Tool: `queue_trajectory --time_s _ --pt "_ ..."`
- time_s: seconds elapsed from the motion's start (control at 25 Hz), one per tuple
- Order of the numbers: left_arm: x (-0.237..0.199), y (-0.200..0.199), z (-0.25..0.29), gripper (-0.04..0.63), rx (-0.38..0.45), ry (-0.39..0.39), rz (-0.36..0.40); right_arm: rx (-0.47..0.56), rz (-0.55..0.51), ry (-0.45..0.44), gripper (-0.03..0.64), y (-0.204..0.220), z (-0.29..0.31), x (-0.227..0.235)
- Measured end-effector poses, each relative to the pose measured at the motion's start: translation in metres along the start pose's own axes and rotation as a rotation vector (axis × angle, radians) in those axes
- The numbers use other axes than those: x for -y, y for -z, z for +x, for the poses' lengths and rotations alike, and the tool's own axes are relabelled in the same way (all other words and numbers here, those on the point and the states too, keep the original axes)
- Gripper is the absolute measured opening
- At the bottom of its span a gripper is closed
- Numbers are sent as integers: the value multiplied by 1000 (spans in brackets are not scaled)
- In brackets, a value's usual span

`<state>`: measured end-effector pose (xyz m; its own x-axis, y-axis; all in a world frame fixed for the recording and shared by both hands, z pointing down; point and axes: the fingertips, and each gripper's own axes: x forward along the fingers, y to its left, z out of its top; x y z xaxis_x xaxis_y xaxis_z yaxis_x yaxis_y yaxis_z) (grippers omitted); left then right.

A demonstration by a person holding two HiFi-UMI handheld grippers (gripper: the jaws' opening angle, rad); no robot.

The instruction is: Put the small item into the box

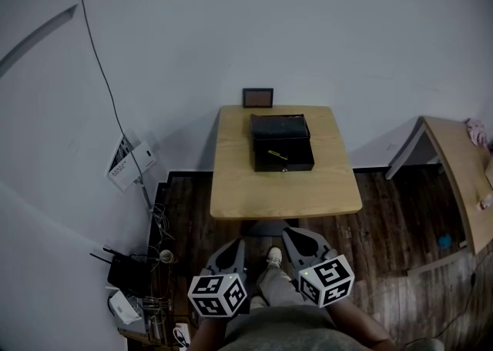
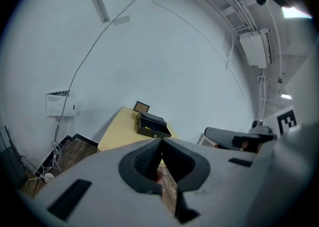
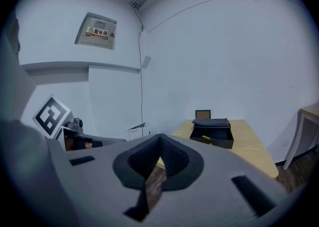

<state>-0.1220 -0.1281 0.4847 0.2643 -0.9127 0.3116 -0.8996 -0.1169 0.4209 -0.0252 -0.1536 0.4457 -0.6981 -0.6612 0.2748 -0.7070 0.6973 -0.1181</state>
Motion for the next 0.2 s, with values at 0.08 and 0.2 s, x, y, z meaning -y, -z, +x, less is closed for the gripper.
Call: queue_trajectory --time_s 0.08,0.2 --pt "0 1 0 3 1 -2 1 -1 -1 0 0 2 0 1" --pt "0 -1 3 3 7 -2 4 -1 -4 0 0 4 1 4"
